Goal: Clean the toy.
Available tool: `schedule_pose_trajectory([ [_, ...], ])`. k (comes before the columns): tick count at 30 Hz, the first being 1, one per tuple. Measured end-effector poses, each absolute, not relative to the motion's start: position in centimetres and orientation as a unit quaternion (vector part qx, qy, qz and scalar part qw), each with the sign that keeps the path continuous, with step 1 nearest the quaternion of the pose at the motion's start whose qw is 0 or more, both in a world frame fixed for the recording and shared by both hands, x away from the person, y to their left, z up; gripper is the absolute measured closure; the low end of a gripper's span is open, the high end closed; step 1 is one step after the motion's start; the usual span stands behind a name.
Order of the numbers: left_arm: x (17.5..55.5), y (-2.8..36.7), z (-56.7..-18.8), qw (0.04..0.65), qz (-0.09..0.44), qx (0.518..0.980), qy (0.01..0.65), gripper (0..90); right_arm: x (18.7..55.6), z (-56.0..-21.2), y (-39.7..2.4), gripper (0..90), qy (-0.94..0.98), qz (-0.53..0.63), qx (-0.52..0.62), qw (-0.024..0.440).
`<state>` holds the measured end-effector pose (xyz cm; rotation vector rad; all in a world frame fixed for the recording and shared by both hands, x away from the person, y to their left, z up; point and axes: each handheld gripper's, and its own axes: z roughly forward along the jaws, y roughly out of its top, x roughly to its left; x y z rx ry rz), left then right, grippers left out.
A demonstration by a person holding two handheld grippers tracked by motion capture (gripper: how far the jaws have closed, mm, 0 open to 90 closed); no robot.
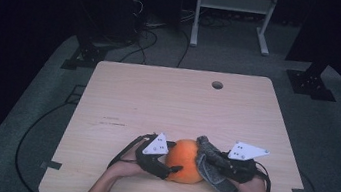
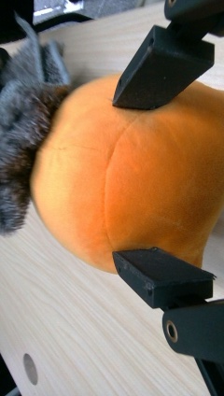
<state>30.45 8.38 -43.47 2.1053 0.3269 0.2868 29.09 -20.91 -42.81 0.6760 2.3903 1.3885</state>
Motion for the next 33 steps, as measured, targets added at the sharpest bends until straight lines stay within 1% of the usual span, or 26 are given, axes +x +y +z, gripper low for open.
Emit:
schedule_pose_trajectory([
  [2,30.4,8.1,-42.9,0.488,0.118,0.853,0.142,17.2,28.9,-42.7,-20.8,73.6,0.829,0.482,0.237,0.155],
  [3,30.4,7.9,-42.7,0.493,0.121,0.850,0.142,16.6,28.7,-42.5,-20.5,73.5,0.830,0.479,0.233,0.163],
  [4,30.3,7.7,-42.7,0.489,0.123,0.852,0.142,16.6,28.6,-42.4,-20.4,73.5,0.830,0.484,0.229,0.160],
  [6,30.3,7.7,-43.1,0.476,0.130,0.859,0.136,17.6,28.5,-42.4,-20.2,73.5,0.830,0.489,0.221,0.154],
  [9,30.5,8.1,-43.5,0.473,0.122,0.861,0.142,20.2,29.2,-43.0,-21.0,73.4,0.822,0.506,0.229,0.124],
  [10,30.6,8.3,-43.6,0.470,0.121,0.862,0.146,20.7,29.4,-43.1,-21.3,73.4,0.822,0.506,0.235,0.120],
  [13,30.8,8.8,-43.8,0.464,0.117,0.865,0.150,21.8,30.3,-44.1,-22.5,73.4,0.825,0.486,0.265,0.114],
  [16,31.0,9.5,-44.1,0.460,0.108,0.868,0.154,22.3,30.3,-44.3,-22.9,73.4,0.822,0.484,0.275,0.115],
  [20,31.2,9.8,-44.3,0.462,0.099,0.868,0.153,22.6,29.6,-43.3,-22.0,73.3,0.804,0.529,0.252,0.102],
  [22,31.3,10.0,-44.3,0.461,0.097,0.869,0.152,22.6,29.7,-43.6,-21.2,73.2,0.816,0.515,0.245,0.100],
  [25,31.3,10.0,-44.5,0.464,0.095,0.867,0.156,22.9,30.3,-44.4,-21.5,73.2,0.815,0.509,0.260,0.091],
  [27,31.3,10.0,-44.5,0.465,0.094,0.866,0.155,22.9,30.6,-44.9,-21.9,73.2,0.827,0.479,0.273,0.109],
  [29,31.3,10.1,-44.5,0.465,0.094,0.867,0.153,22.9,30.9,-45.5,-22.5,73.2,0.828,0.468,0.292,0.099],
  [31,31.2,10.0,-44.5,0.464,0.096,0.868,0.150,22.9,31.0,-45.4,-22.9,73.2,0.830,0.461,0.296,0.104],
  [33,31.0,9.8,-44.5,0.464,0.096,0.869,0.142,23.0,30.9,-44.7,-23.0,73.1,0.815,0.490,0.294,0.100],
])
